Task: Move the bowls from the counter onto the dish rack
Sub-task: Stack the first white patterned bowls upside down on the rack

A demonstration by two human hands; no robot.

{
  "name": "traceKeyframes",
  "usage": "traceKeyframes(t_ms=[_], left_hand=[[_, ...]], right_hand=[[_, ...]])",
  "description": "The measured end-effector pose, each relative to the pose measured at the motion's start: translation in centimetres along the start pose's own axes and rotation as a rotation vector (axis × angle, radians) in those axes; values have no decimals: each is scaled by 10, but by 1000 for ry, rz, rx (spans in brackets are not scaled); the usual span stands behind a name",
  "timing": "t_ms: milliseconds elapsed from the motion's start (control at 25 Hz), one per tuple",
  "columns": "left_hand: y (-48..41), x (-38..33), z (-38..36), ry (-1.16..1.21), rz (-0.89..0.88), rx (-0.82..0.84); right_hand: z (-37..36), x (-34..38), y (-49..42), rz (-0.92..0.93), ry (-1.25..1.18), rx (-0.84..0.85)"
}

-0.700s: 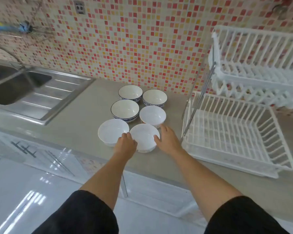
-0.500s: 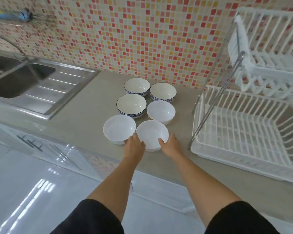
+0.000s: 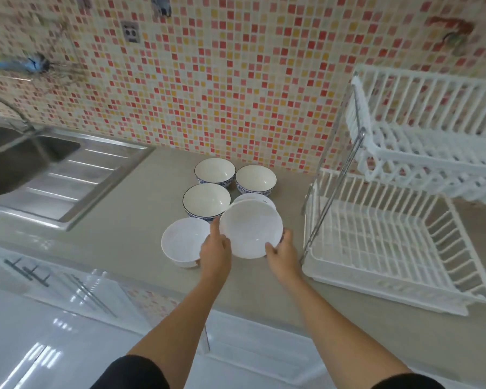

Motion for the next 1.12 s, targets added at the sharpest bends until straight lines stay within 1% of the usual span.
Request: traceKeyframes(t_ms=[40,160,200,280,400,520,560,640,760,880,960,1120], left_hand=[[-1,-17,10,75,-63,-39],[-3,-71,38,443,-243,-53],[-3,-91,46,560,-300,-52],[-4,-129,59,717,-366,-37],[6,-188,68,849,-467,24],[14,-242,70,875,-569,108],[12,-258,70,829,-594,134],[8,-286,62,651,-648,179],[-3,-326,34,433,-668,245],[-21,-362,-6,242,-650,284],[-36,-379,-29,139,-592,296],[-63,-396,-70,-83,-472,401]], right_hand=[[10,20,2,57,-74,-13],[40,77,8,193,-332,21],[52,95,10,250,-365,23],[76,129,19,372,-396,19],[118,173,37,508,-417,-17],[170,199,48,674,-404,-29],[189,204,50,717,-380,-27],[230,207,51,765,-303,-43],[297,200,43,746,-158,-59],[351,182,25,638,95,-63],[376,172,11,568,171,-37],[400,156,-29,400,328,59]])
Point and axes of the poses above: each hand's wrist, its own y-axis away from the middle knuckle, its own z-axis out of the back of the hand, x = y × z, the point moved 2 cm from there along -y, towards the middle knuckle, and after that the axes turned 8 degrees about x, right-handed, at the moved point
